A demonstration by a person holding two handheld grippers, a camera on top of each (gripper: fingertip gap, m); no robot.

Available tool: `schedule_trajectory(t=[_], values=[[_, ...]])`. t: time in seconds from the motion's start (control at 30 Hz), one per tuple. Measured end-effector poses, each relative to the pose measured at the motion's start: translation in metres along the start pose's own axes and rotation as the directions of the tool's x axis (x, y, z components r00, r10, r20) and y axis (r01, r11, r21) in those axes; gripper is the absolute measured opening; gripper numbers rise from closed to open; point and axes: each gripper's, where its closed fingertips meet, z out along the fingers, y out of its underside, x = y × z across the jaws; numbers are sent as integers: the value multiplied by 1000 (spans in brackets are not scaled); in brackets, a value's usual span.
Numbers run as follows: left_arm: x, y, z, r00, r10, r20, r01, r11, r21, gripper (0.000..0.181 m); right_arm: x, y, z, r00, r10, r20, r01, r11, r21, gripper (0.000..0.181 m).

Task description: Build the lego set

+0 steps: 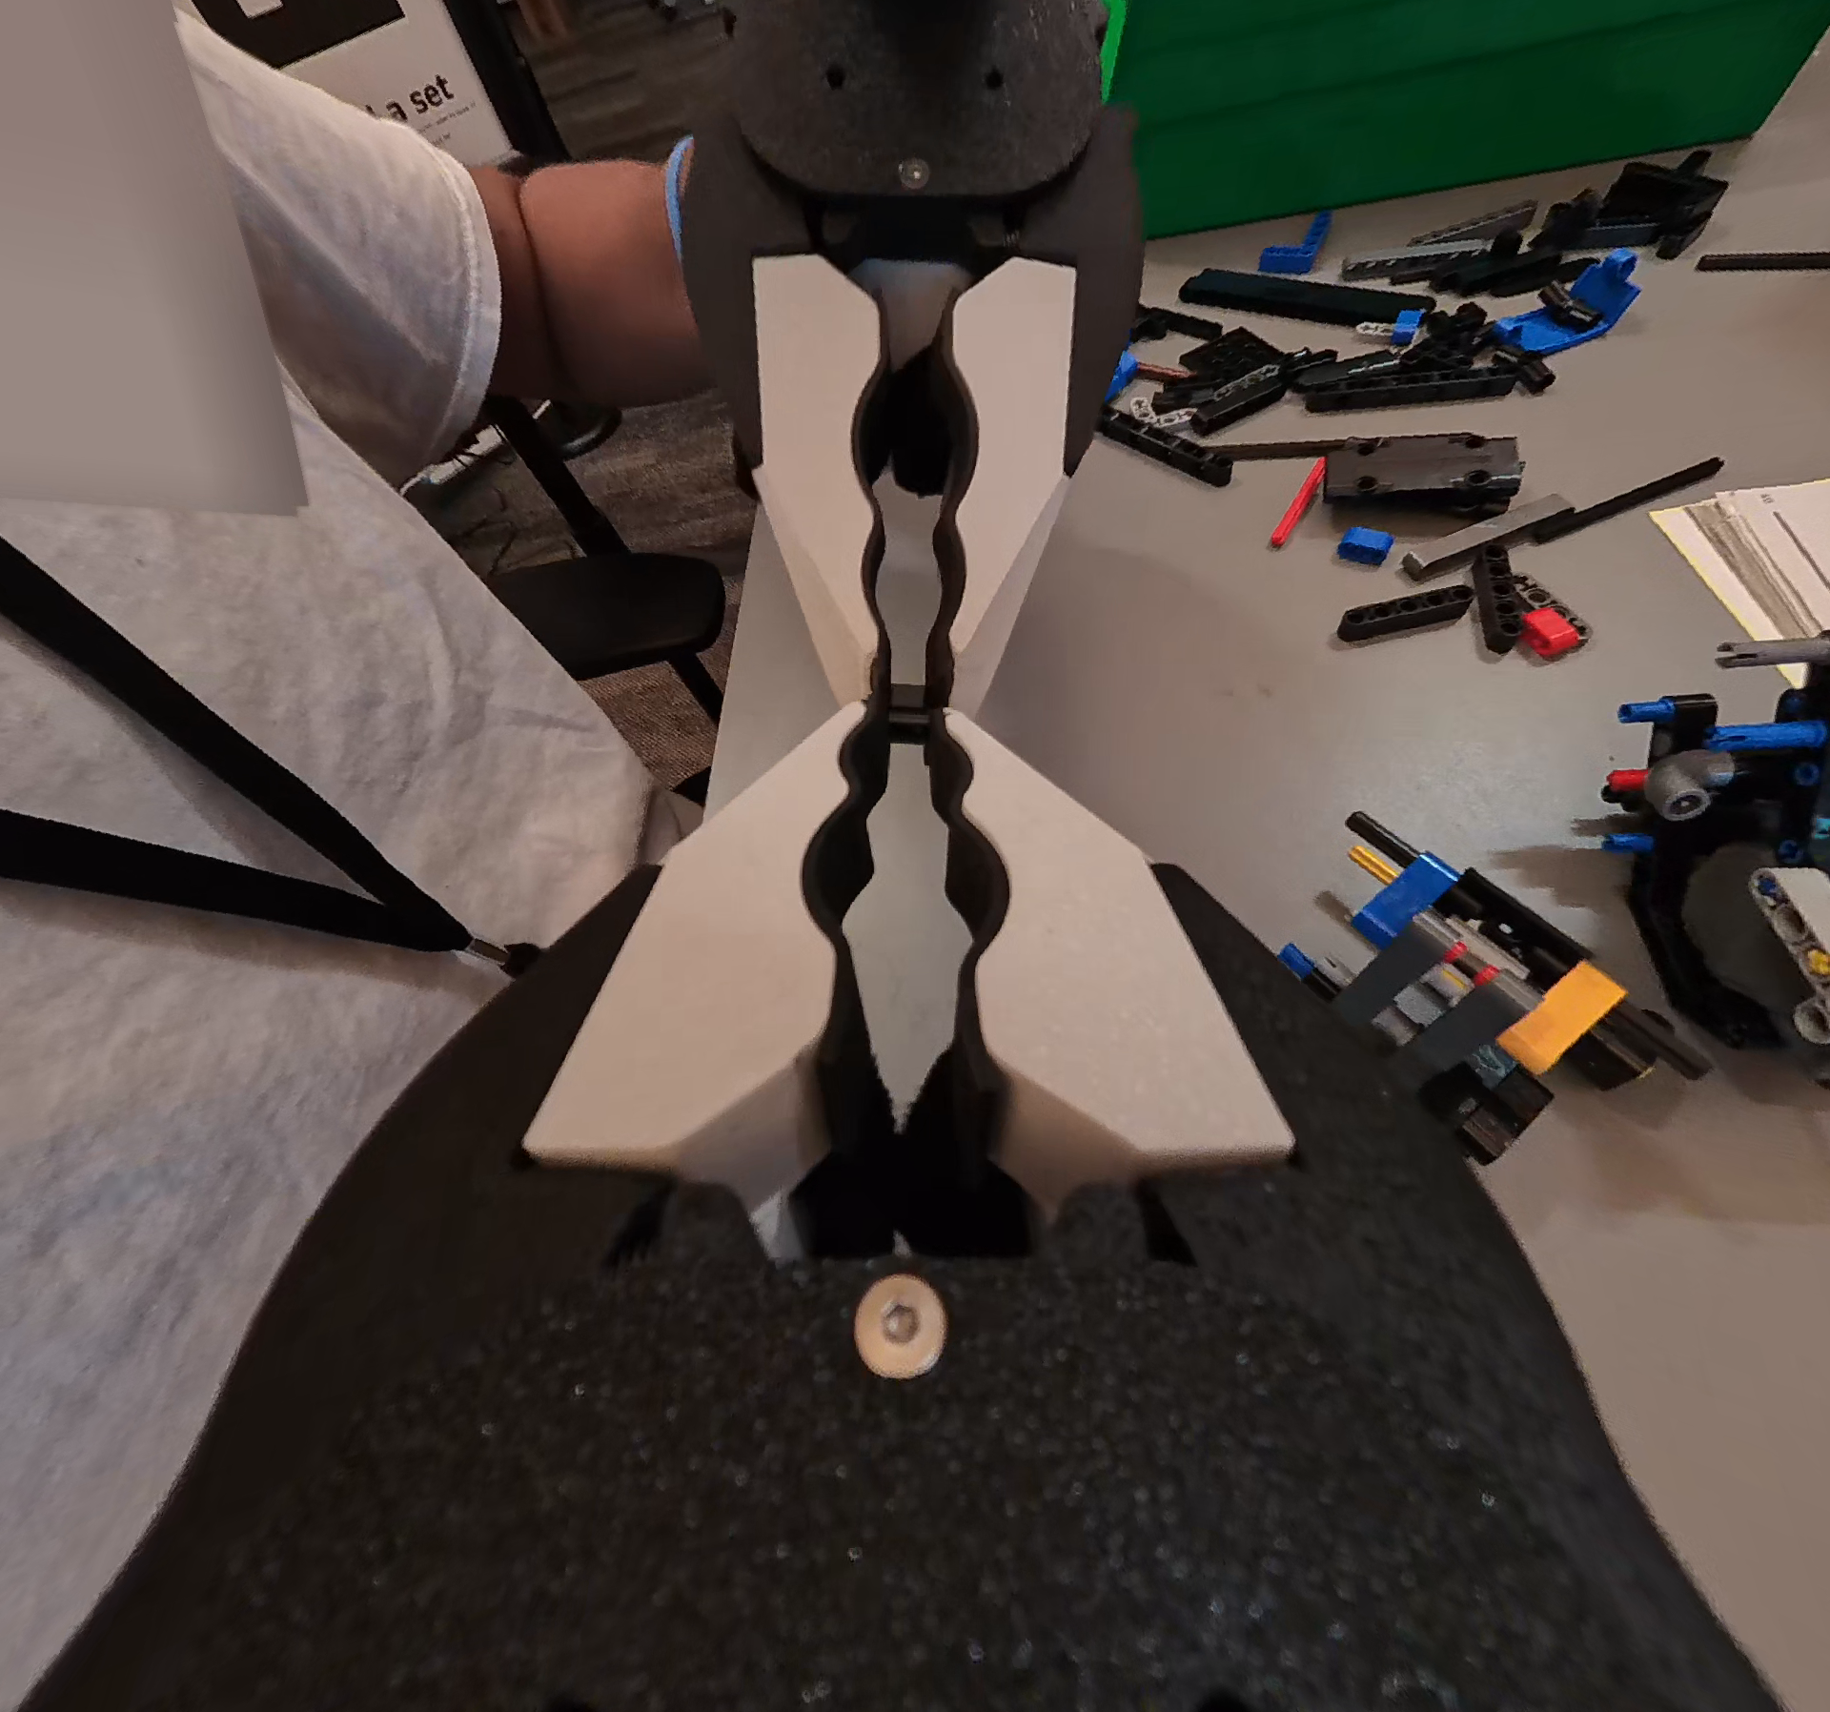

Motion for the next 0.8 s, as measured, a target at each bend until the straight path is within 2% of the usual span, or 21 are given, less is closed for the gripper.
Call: schedule_trajectory(t=[0.17, 0.3, 0.57, 0.67, 0.8], values=[[-2, 3, 0, 1000, -7, -3, 7, 1000, 1, 6, 3, 1, 1, 1000, -22, -20, 22, 1000, -10, 7], [1, 3, 0, 1000, -5, -26, 5, 1000, 1, 6, 0, 1, 2, 1000, 11, 18, -11, 1000, -6, 7], [2, -13, -6, 985, -86, -152, 104, 988, 116, 6, 2, -11, -6, 987, 135, 85, -144, 984, 105, 7], [-8, -23, -8, 969, -147, -200, 180, 971, 158, 6, 16, -14, -16, 990, 144, 0, -142, 977, 156, 15], [-30, -36, -15, 938, -227, -263, 288, 932, 221, 6, 32, -21, -55, 972, 151, -182, -99, 958, 269, 17]])
